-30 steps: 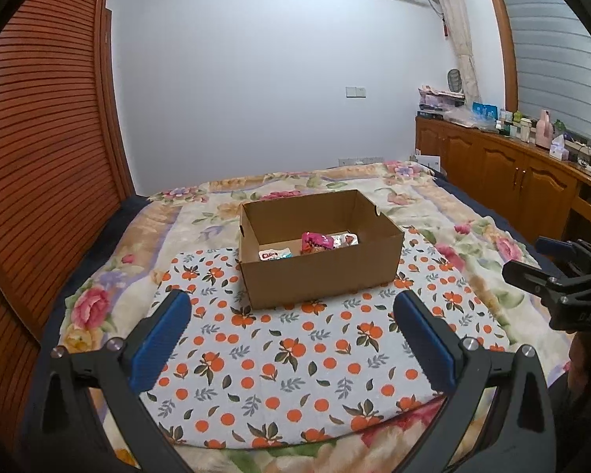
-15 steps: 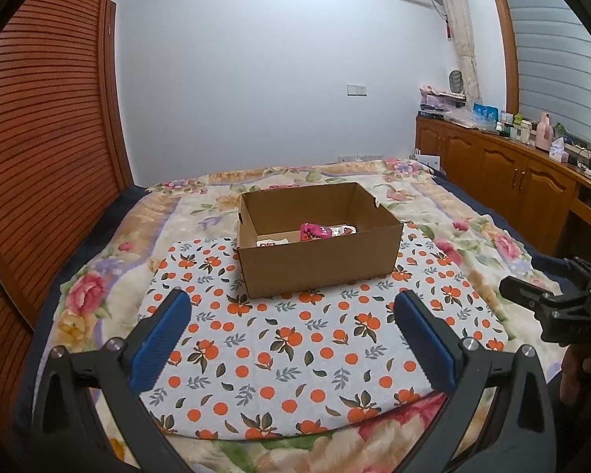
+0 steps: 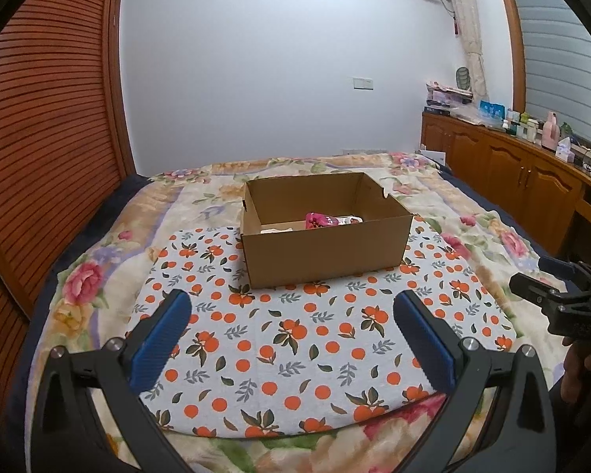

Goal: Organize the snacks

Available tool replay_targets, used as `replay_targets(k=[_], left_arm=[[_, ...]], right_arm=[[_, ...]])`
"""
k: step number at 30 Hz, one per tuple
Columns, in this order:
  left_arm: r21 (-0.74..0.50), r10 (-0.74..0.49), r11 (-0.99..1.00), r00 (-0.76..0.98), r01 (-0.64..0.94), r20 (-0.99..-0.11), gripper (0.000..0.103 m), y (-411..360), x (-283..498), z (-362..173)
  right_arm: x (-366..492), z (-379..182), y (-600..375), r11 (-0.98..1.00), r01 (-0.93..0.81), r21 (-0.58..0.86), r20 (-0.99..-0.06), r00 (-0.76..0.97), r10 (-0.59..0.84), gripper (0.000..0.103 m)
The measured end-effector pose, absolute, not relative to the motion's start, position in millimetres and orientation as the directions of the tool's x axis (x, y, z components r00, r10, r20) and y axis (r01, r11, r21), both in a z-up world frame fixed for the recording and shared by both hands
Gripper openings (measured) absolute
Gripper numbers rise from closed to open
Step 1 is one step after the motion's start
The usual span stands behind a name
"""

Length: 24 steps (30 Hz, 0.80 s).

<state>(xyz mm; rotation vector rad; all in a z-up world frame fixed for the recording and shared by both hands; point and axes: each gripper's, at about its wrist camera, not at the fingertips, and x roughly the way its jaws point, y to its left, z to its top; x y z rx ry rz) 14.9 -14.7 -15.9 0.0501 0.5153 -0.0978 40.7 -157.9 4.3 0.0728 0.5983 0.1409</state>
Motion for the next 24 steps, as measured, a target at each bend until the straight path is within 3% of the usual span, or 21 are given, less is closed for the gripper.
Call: replay_targets(k=[24], left_arm=[[0.053,-0.064,0.993,0.876,0.102,-0.478,0.103,-17.6,12.2,-14.5]], right_arm=[[41.4,4.5,-160.9,0.989,-0.099,0.112,-0.55,0.822,0.145,0.103]])
